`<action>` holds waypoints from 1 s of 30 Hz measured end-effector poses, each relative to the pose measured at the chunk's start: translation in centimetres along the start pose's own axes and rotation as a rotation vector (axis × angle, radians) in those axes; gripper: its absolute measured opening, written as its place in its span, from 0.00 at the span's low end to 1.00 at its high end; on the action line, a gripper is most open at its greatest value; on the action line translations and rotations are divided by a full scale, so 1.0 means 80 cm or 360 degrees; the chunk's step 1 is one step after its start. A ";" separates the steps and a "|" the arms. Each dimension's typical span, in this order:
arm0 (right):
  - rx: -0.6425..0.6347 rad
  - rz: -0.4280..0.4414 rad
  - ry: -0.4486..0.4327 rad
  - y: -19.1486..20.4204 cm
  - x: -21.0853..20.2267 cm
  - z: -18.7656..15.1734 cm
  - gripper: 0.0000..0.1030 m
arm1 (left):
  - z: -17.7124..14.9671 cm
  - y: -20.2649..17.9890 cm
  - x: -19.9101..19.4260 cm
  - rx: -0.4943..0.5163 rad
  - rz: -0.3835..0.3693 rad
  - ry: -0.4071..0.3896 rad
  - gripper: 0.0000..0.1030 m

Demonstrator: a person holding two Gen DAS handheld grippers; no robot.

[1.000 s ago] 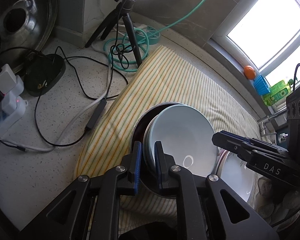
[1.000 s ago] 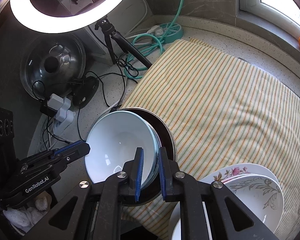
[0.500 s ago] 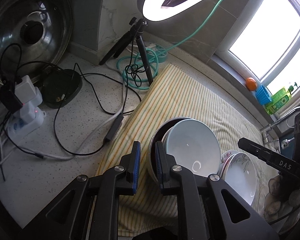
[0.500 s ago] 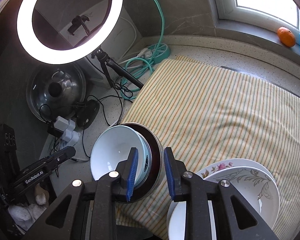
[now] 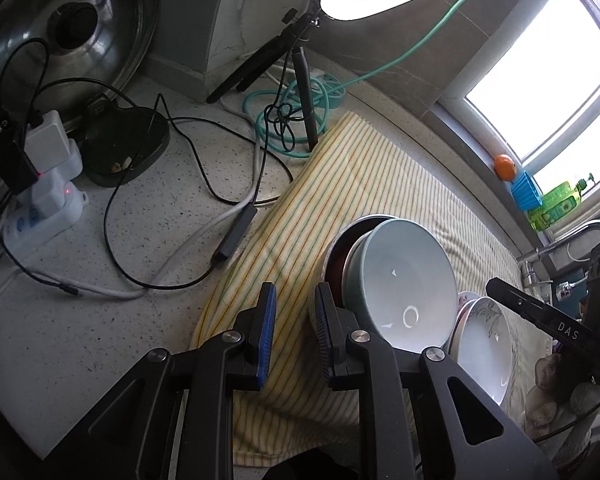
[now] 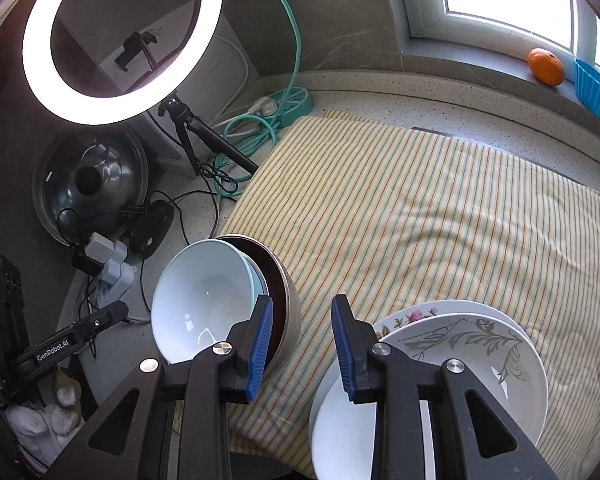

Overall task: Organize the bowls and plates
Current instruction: 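Open both grippers to release the pale blue bowl, then grasp the rim of the nested bowl stack with both grippers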

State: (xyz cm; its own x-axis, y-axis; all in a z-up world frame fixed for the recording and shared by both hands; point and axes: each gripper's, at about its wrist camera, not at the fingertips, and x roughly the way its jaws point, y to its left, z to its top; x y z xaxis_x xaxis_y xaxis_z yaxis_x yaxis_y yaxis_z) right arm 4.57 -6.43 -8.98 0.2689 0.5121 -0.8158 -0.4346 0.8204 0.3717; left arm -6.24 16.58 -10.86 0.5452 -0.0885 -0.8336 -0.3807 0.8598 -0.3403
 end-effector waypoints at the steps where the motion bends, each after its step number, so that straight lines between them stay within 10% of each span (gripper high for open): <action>1: 0.0014 0.0003 0.0008 -0.001 0.002 -0.001 0.27 | 0.001 -0.002 0.002 0.0015 -0.0005 0.0005 0.17; 30: 0.0023 -0.0047 0.0141 0.008 0.060 -0.003 0.19 | 0.002 -0.013 0.039 0.0111 -0.0062 0.0101 0.10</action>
State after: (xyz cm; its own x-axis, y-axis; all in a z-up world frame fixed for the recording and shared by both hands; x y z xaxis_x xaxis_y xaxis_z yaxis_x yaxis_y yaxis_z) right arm 5.40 -3.47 -12.77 0.2039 0.4637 -0.8622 -0.4152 0.8385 0.3528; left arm -4.02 15.50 -13.08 0.5093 -0.1524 -0.8470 -0.3061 0.8878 -0.3437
